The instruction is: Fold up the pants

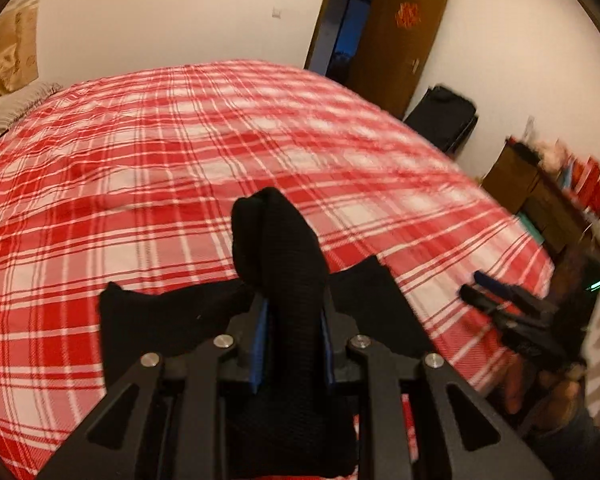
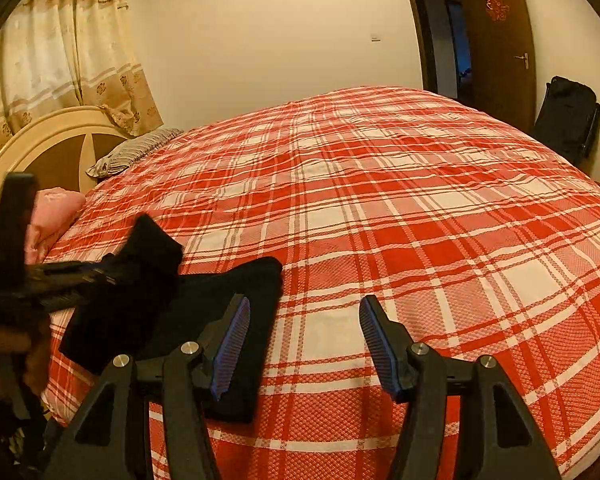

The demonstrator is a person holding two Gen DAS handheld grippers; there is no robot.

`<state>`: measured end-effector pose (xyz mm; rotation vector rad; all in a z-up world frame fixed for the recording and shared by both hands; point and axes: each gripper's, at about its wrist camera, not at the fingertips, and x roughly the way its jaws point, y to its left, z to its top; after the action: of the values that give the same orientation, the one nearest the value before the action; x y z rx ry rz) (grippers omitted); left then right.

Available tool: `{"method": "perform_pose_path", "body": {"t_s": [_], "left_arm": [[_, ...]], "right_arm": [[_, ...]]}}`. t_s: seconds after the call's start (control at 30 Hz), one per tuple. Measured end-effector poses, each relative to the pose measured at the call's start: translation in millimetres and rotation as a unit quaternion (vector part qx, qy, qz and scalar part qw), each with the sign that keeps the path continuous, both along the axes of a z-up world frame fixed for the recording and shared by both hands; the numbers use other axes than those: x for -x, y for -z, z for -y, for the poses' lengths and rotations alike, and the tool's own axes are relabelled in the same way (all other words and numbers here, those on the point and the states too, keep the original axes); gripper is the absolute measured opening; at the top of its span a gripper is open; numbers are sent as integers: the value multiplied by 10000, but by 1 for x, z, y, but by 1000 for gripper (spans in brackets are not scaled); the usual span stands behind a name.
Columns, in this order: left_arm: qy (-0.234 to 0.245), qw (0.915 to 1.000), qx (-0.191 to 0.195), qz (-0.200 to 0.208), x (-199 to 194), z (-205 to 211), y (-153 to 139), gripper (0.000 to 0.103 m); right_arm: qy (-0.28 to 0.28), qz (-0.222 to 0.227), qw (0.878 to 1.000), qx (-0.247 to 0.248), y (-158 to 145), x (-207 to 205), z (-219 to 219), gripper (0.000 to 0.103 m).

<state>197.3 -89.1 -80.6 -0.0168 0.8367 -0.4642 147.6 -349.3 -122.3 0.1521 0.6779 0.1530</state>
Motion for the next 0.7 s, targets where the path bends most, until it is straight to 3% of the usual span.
{"method": "perform_pose_path", "body": {"t_s": [0.17,0.27,0.4,0.47,0.53,0.6,0.7], "left_arm": [[-131,9983,-553,-120,-12,31,34,27],[70,9991,-370,-206,-3,47,36,37],[437,9988,-152,160,23,53,13,44],[480,9979,-148,402,34,49,2,58],[312,9965,-217,738,42,35,-8,75],[113,9951,-341,923,45,19,-7,76],[-323,9926,-655,972,37,-9,7,77]], "right_arm": [[28,-67,10000,-25,8,-1,1,59],[79,-130,9998,-102,13,-3,5,59],[21,-217,9988,-431,15,-1,8,59],[-198,-222,9967,-762,12,1,4,59],[-564,-219,9931,-1009,8,2,-7,59],[-920,-379,9886,-1129,8,-1,-24,60],[-992,-624,9876,-1043,14,-12,-47,61]]}}
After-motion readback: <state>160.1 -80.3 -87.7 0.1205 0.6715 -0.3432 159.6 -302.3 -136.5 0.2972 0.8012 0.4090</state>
